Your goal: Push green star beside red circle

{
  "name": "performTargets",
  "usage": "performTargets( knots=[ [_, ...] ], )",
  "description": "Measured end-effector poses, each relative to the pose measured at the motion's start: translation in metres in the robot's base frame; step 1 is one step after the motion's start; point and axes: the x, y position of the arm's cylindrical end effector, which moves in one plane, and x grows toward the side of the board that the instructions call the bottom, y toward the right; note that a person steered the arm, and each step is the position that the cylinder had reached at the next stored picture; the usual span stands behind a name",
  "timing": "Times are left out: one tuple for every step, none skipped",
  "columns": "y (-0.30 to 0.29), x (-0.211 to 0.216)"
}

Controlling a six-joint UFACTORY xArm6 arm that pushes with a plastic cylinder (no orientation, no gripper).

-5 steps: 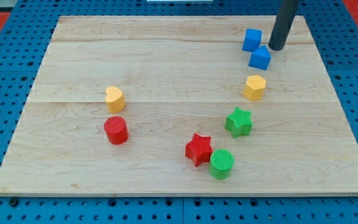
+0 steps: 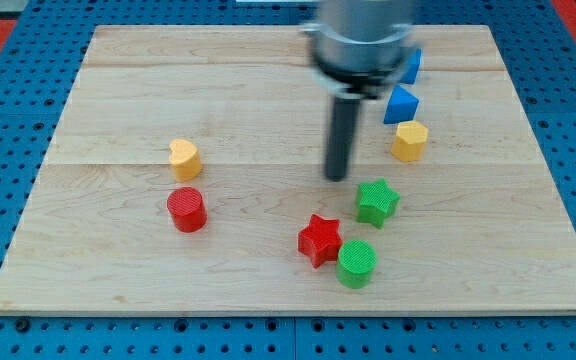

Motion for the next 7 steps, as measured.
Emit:
performTargets(
  knots=[
    [-0.043, 0.014],
    [0.031, 0.015],
    [0.116, 0.015],
    [0.159, 0.01],
    [0.154, 0.01],
    [0.118, 0.026],
    [0.079, 0.027]
  ],
)
